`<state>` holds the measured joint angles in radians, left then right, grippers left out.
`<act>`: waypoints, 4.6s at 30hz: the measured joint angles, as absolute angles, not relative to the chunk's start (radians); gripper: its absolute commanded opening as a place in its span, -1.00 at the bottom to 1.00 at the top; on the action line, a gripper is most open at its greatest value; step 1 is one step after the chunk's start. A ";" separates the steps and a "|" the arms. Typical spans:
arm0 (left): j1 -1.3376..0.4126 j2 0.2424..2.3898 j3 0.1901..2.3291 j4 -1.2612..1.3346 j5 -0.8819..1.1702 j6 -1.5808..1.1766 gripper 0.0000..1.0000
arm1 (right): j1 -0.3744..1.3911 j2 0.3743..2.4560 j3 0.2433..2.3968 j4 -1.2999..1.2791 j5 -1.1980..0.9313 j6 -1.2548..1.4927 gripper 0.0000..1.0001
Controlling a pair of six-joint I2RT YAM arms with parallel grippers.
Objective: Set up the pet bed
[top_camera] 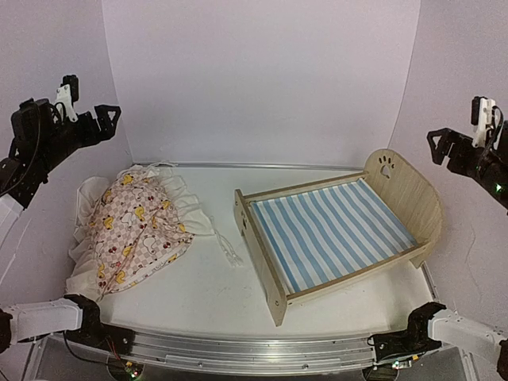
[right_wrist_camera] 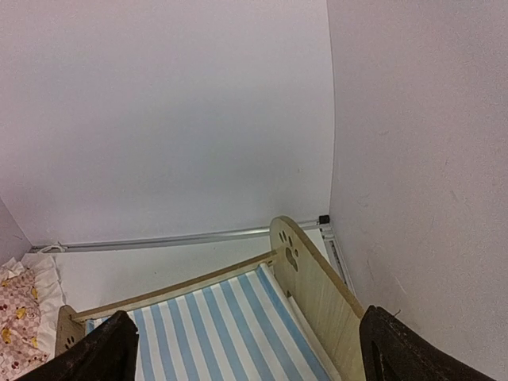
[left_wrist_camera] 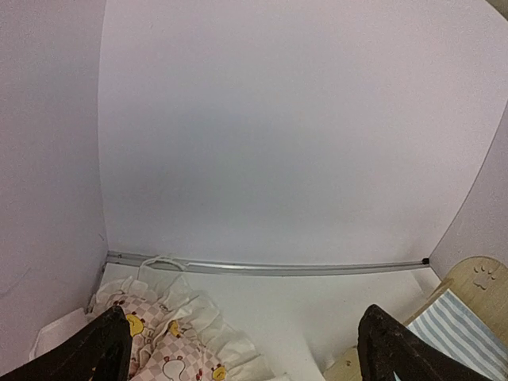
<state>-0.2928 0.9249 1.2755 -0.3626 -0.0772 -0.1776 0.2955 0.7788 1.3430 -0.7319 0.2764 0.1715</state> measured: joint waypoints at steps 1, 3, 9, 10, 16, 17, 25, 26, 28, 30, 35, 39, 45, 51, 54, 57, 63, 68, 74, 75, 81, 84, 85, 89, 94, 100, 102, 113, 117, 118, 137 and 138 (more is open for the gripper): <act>-0.270 0.920 1.254 -0.366 -0.064 -0.187 0.99 | 0.290 0.780 1.330 -0.738 0.276 0.183 0.97; -0.232 0.916 1.219 -0.368 -0.043 -0.211 0.99 | 0.281 0.781 1.308 -0.749 0.274 0.204 0.97; -0.121 0.952 1.110 -0.366 0.107 -0.290 0.99 | 0.255 0.831 1.242 -0.765 0.206 0.261 0.97; -0.109 0.970 1.093 -0.366 0.142 -0.303 0.99 | 0.251 0.850 1.229 -0.765 0.184 0.270 0.97; -0.165 1.164 1.030 -0.408 0.170 -0.379 0.99 | 0.268 1.001 1.155 -0.764 0.051 0.327 0.97; -0.204 1.202 1.030 -0.429 0.126 -0.403 0.99 | 0.284 1.033 1.142 -0.761 0.036 0.337 0.97; -0.398 1.386 0.953 -0.580 -0.214 -0.705 0.97 | 0.440 1.179 1.098 -0.728 -0.043 0.407 0.97; -0.409 1.409 0.949 -0.588 -0.231 -0.734 0.98 | 0.453 1.184 1.098 -0.721 -0.049 0.414 0.97; -0.436 1.455 0.935 -0.596 -0.268 -0.791 0.99 | 0.473 1.188 1.098 -0.710 -0.056 0.425 0.97; -0.480 1.503 0.907 -0.592 -0.292 -0.848 0.95 | 0.492 1.188 1.098 -0.695 -0.060 0.439 0.97; -0.545 1.602 0.839 -0.574 -0.318 -0.943 0.12 | 0.513 1.185 1.076 -0.653 -0.065 0.466 0.97; -0.547 1.587 0.836 -0.577 -0.346 -0.939 -0.48 | 0.519 1.184 1.071 -0.643 -0.068 0.474 0.97; -0.547 1.305 0.974 -0.662 -0.359 -0.804 -0.50 | 0.522 1.161 1.071 -0.628 -0.067 0.480 0.96; -0.548 1.061 1.523 -0.643 -0.335 -0.543 -0.60 | 0.523 1.162 1.076 -0.611 -0.069 0.480 0.97; -0.549 1.042 1.782 -0.606 -0.319 -0.450 -0.80 | 0.529 1.177 1.084 -0.597 -0.078 0.482 0.97; -0.549 1.011 1.885 -0.565 -0.313 -0.412 0.23 | 0.543 1.198 1.095 -0.580 -0.094 0.491 0.97; -0.549 0.998 1.581 -0.551 -0.330 -0.506 0.73 | 0.575 1.208 1.098 -0.558 -0.099 0.499 0.97; -0.550 1.193 1.277 -0.622 -0.358 -0.593 0.95 | 0.580 1.207 1.098 -0.554 -0.098 0.498 0.97; -0.487 1.419 1.148 -0.698 -0.464 -0.661 0.99 | 0.579 1.193 1.097 -0.550 -0.090 0.498 0.97; -0.457 1.456 1.153 -0.694 -0.476 -0.667 0.99 | 0.580 1.187 1.096 -0.549 -0.089 0.498 0.97; -0.346 1.727 1.209 -0.643 -0.513 -0.678 0.56 | 0.580 1.140 1.067 -0.545 -0.072 0.498 0.97; -0.344 1.814 1.217 -0.599 -0.463 -0.663 -0.31 | 0.580 1.136 1.061 -0.545 -0.065 0.498 0.97; -0.344 1.824 1.217 -0.593 -0.444 -0.655 -0.56 | 0.579 1.136 1.059 -0.543 -0.064 0.498 0.97; -0.345 1.784 1.213 -0.585 -0.409 -0.648 -1.00 | 0.580 1.136 1.051 -0.545 -0.061 0.498 0.97; -0.345 1.528 1.197 -0.590 -0.412 -0.601 -1.00 | 0.580 1.135 1.051 -0.544 -0.044 0.491 0.97; -0.343 1.255 1.366 -0.636 -0.447 -0.501 -1.00 | 0.580 1.155 1.052 -0.541 -0.033 0.475 0.97; -0.344 1.228 1.485 -0.637 -0.448 -0.454 -1.00 | 0.580 1.172 1.052 -0.541 -0.034 0.472 0.97; -0.344 1.191 1.734 -0.576 -0.414 -0.371 -1.00 | 0.580 1.199 1.054 -0.539 -0.038 0.472 0.97; -0.293 1.212 1.588 -0.593 -0.331 -0.491 -1.00 | 0.580 1.199 1.054 -0.538 -0.038 0.472 0.97; -0.260 1.229 1.554 -0.601 -0.268 -0.523 -1.00 | 0.580 1.199 1.054 -0.538 -0.038 0.472 0.97; 0.043 0.869 0.969 0.171 0.339 -0.982 -1.00 | 0.580 1.199 1.065 -0.523 -0.051 0.472 0.97; 0.058 0.923 0.934 0.228 0.385 -1.029 -1.00 | 0.580 1.199 1.065 -0.522 -0.054 0.472 0.97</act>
<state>0.0578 0.9226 0.9344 0.2283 0.3855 -1.0290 0.5797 1.1988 1.0649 -0.5220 -0.0536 0.4725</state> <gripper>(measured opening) 0.008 0.984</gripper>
